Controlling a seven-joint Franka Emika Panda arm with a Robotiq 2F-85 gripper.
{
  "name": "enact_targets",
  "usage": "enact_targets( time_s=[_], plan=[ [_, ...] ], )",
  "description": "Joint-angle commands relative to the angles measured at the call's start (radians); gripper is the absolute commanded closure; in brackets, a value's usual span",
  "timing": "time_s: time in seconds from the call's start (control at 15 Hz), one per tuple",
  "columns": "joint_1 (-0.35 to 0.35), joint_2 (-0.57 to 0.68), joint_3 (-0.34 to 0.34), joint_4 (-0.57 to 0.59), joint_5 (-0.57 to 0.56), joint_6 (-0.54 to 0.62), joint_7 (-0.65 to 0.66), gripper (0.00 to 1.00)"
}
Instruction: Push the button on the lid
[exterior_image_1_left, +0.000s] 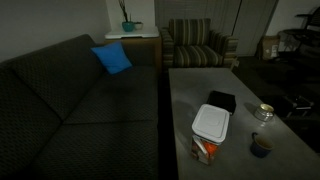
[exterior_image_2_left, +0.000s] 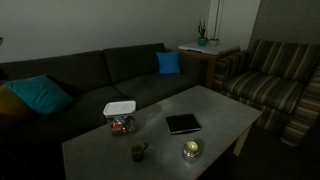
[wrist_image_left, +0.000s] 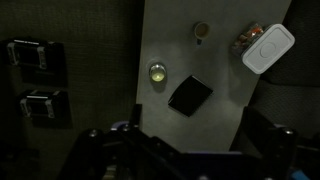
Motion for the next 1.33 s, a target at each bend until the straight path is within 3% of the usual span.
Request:
enact_targets(
  time_s=[0.0,0.53,0.6,1.27],
  plan=[
    [0.017,0.003,0.019,-0.017,0.015,-0.004,-0.049,0.0],
    [0.1,0.006,0.028,-0.041,0.088,-0.044,-0.186,0.0],
    [0.08,0.001,0.043,-0.04,0.054,-0.017,-0.122,0.0],
    [0.13,0.058,0.061,-0.044,0.097,0.016,-0.194,0.0]
  ],
)
